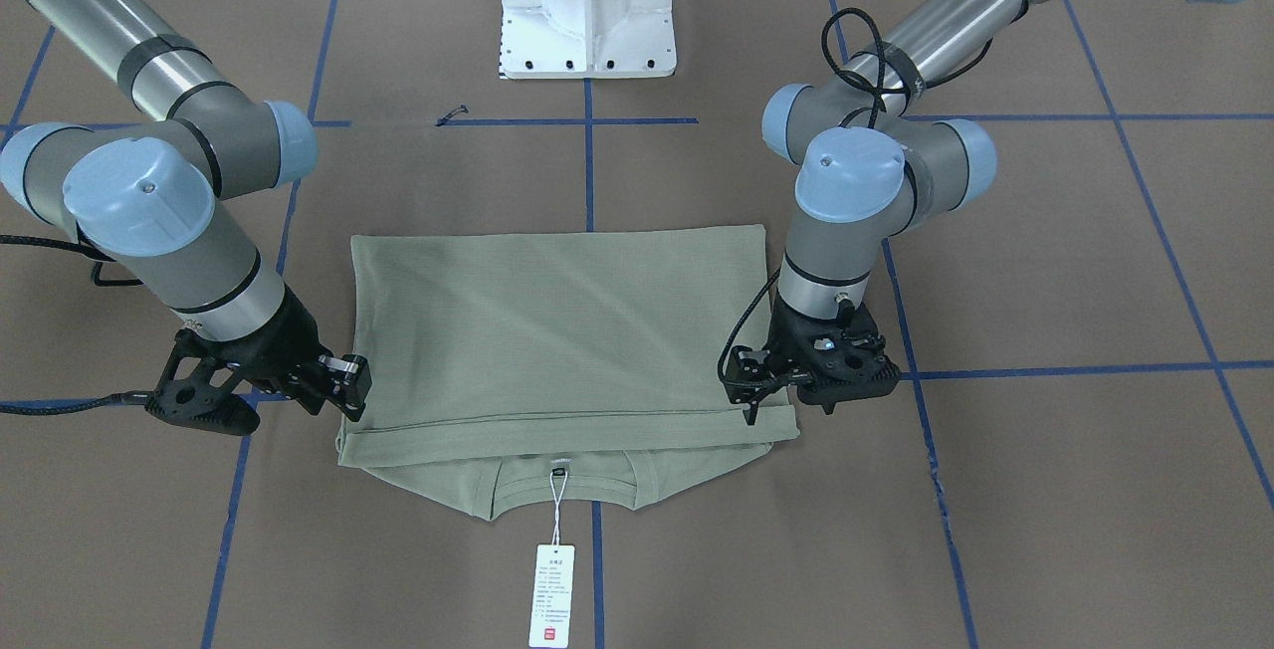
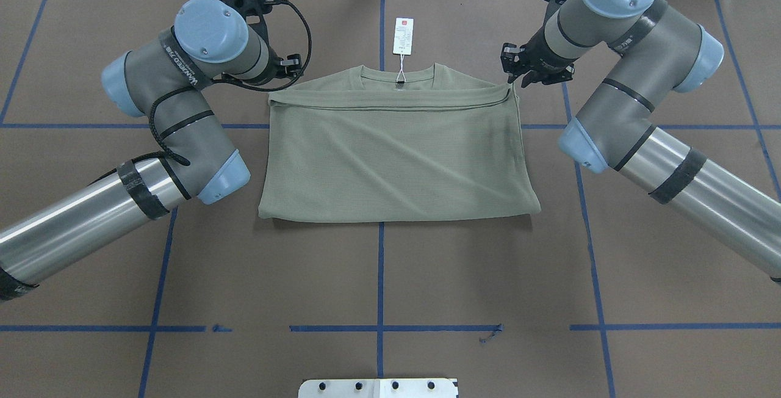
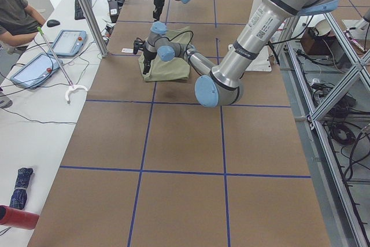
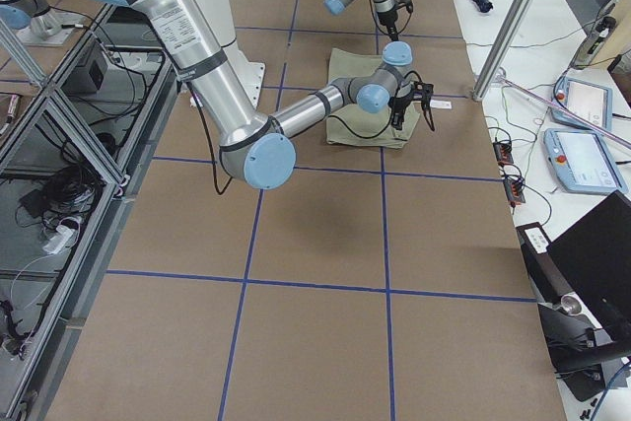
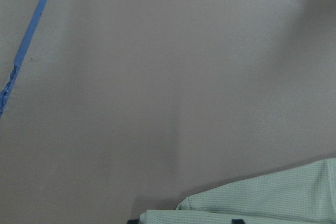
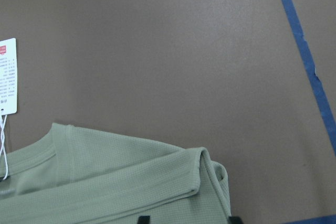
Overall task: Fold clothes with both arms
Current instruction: 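Lower the folded hem onto the shirt near the collar and release, then move the right gripper down to the folded shirt's near corner and grasp it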
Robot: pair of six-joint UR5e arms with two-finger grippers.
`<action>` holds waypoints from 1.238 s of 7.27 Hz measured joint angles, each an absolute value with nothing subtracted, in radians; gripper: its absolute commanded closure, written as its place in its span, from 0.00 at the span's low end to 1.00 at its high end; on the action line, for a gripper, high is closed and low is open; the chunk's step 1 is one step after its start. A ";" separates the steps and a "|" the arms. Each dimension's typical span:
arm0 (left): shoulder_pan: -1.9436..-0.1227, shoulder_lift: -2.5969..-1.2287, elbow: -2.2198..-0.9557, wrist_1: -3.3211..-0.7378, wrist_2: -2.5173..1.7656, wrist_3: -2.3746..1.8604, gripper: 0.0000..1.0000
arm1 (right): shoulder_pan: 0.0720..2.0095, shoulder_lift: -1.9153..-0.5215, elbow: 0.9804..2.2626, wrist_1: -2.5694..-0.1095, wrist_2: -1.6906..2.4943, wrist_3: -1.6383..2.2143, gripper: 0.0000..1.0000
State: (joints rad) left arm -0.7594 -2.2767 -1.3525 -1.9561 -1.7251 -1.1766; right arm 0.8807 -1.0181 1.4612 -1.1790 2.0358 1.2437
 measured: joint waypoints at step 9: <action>-0.760 -2.231 -1.506 -1.898 -1.733 -1.176 0.00 | 0.612 -1.342 1.754 -1.177 1.958 1.370 0.03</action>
